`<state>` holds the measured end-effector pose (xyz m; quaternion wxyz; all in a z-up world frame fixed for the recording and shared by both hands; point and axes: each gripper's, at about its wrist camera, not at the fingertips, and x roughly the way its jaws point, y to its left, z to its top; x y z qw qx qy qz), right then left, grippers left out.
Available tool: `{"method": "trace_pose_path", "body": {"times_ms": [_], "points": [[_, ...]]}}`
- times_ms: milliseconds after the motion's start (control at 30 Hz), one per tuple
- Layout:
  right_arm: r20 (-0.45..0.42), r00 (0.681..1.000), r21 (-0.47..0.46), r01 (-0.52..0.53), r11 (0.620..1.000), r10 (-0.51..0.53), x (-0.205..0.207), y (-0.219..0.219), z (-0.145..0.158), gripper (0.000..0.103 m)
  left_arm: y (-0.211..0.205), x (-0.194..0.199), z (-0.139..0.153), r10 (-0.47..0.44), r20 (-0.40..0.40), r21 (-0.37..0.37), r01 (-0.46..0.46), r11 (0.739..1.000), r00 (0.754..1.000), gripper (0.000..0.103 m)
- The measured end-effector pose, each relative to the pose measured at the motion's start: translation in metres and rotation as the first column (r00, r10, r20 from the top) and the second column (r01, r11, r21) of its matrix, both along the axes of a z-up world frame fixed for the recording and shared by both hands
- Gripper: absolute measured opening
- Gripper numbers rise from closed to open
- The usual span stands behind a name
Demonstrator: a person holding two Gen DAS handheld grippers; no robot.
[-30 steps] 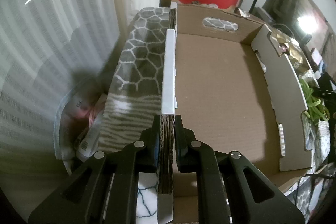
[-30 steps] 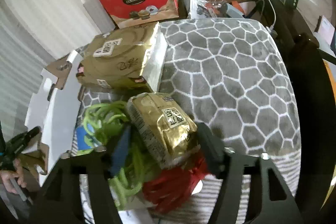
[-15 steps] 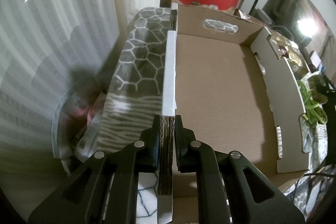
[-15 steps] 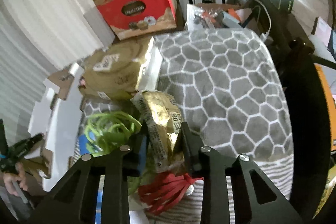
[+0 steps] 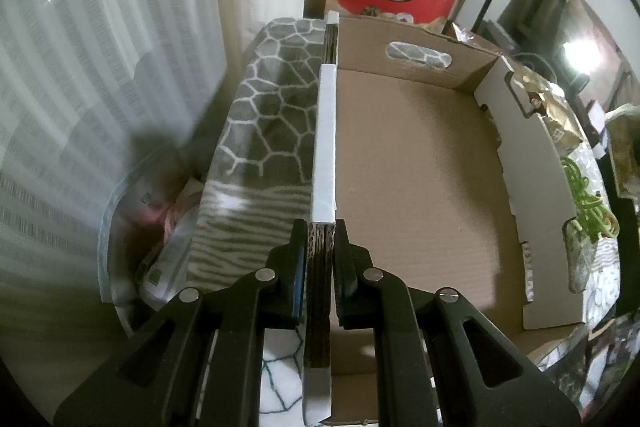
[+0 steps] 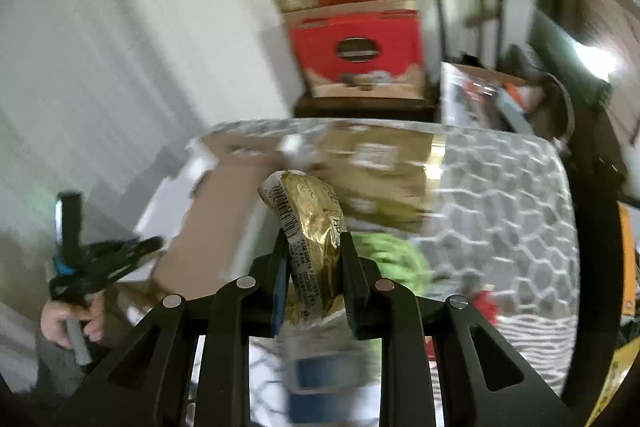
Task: Organize objects
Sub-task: 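Carry the gold bag into the box and open the right tool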
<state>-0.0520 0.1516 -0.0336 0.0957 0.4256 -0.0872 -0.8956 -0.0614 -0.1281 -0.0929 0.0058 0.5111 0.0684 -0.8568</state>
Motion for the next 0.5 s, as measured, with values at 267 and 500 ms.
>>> {"method": "trace_pose_path", "body": {"times_ms": [267,500], "points": [[0.01,0.986,0.039,-0.165,0.985,0.165,-0.009,-0.079,-0.014,0.023,-0.001,-0.001,0.001,0.001,0.001,0.003,-0.001,1.0,1.0,0.011],[0.046,0.968,0.19,-0.251,0.949,0.246,-0.012,-0.121,-0.042,0.024,-0.001,-0.002,0.001,0.002,0.003,0.007,-0.002,1.0,1.0,0.011]]}}
